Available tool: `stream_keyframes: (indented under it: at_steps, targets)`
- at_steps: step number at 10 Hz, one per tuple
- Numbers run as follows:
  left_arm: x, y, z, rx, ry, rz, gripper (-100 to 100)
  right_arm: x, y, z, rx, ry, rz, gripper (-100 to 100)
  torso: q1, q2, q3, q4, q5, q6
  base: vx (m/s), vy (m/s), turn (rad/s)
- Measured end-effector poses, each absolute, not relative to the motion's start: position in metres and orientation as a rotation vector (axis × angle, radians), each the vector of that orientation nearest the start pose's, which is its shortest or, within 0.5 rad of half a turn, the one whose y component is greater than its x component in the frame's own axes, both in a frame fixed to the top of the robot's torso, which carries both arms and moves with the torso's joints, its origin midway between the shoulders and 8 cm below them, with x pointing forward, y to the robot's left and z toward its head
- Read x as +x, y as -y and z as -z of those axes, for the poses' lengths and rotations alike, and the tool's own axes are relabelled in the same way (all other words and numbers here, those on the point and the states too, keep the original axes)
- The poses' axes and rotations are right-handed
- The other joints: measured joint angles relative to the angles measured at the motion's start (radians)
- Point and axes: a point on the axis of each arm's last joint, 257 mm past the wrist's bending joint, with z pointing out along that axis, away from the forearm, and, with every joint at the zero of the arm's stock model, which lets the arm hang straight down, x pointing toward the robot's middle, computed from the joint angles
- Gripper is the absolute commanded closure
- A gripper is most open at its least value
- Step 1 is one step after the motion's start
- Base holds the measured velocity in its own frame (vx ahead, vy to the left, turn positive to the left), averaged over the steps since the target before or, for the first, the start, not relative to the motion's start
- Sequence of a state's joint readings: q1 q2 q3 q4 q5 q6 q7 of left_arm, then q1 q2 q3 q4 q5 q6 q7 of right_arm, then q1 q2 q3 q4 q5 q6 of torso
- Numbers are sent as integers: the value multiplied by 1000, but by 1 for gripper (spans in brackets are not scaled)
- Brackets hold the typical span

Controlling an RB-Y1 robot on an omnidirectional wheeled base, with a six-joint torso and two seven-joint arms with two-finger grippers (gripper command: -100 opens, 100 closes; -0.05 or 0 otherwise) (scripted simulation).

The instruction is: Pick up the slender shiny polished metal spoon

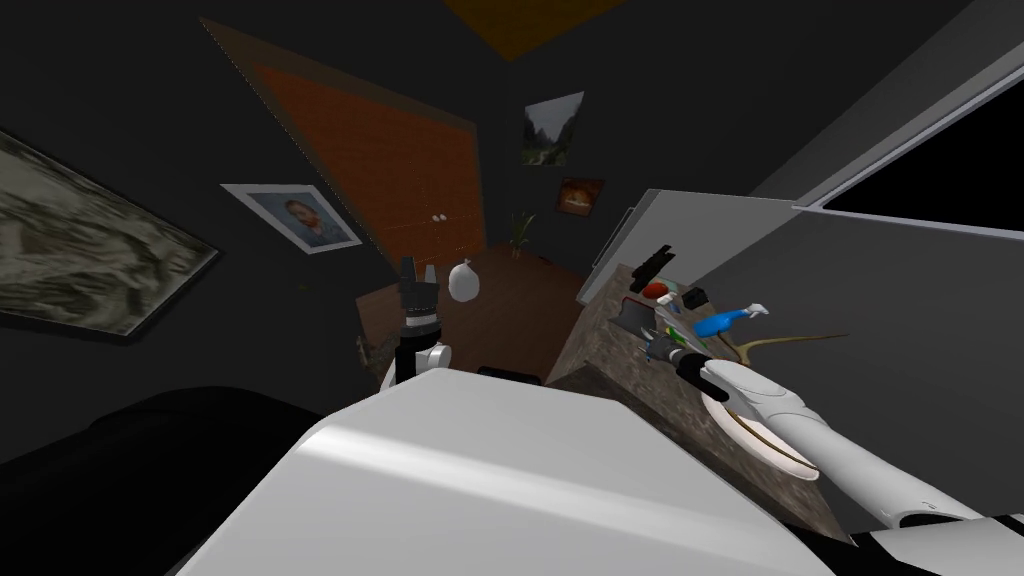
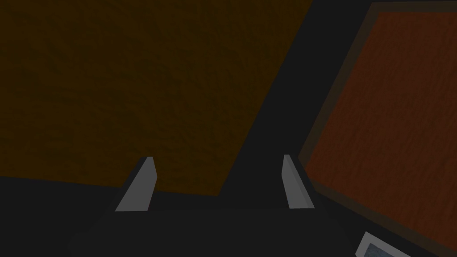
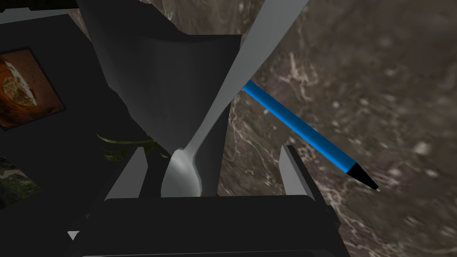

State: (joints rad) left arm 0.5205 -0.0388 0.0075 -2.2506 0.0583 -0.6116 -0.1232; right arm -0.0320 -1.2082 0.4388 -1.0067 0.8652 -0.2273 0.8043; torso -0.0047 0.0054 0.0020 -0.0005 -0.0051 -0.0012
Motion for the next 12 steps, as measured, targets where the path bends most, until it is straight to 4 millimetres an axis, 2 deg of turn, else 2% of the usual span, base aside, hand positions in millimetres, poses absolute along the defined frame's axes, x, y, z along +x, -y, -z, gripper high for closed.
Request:
stream_keyframes:
  at_steps: [6, 8, 9, 11, 12]
  targets:
    - [326, -294, -26, -628, -527, 1214, 0, 440, 657, 315, -1325, -2009, 895, -100, 0, -1, 0, 0, 0, 0, -79, -6, 88]
    - [326, -294, -26, -628, -527, 1214, 0, 447, 663, 307, -1307, -2014, 916, -100, 0, -2, -1, 0, 0, 2, -80, -1, 76]
    - [326, -294, -26, -628, -527, 1214, 0, 449, 662, 311, -1314, -2021, 910, -100, -1, 0, 0, 0, 0, 0, -107, 1, 108]
    - [326, -294, -26, -628, -527, 1214, 0, 460, 667, 304, -1298, -2024, 932, -100, -1, -2, -1, 0, 0, 2, -24, 5, -2]
    - [326, -294, -26, -628, -527, 1214, 0, 460, 668, 303, -1297, -2024, 935, 100, -1, -4, -2, -1, 0, 2, 0, 0, 0]
